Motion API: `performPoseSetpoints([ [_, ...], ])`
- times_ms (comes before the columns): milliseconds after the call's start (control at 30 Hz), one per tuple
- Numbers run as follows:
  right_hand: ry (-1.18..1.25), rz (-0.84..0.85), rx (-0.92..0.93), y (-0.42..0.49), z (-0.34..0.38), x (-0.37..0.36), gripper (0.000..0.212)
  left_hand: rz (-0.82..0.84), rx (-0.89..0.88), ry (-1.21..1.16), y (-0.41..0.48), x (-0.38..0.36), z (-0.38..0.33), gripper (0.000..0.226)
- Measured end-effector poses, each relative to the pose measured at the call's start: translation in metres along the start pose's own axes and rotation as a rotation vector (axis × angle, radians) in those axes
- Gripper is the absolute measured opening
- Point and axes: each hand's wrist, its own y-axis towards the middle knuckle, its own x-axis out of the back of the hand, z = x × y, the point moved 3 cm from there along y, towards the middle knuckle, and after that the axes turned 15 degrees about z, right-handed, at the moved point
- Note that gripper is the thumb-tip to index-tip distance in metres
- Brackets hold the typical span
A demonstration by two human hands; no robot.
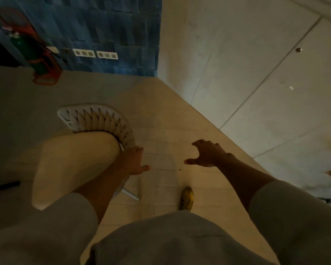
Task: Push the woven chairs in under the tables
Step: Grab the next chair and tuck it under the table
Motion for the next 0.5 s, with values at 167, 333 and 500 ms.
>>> performPoseSetpoints([
  [167,-0.148,0.059,0.145,0.062,-0.032,0.069,0.11,0.022,0.147,-0.293,0.036,0.02,0.015,0.103],
  [333,-0.355,0.096,0.303,0.122,-0.028,0.138,0.11,-0.05,0.327,-0.602,0.048,0.032,0.017,0.091],
  [500,-0.547,0.12,0.484,0.169,0.031,0.178,0.111,-0.074,0.452,-0.841,0.055,0.006,0.035,0.113],
])
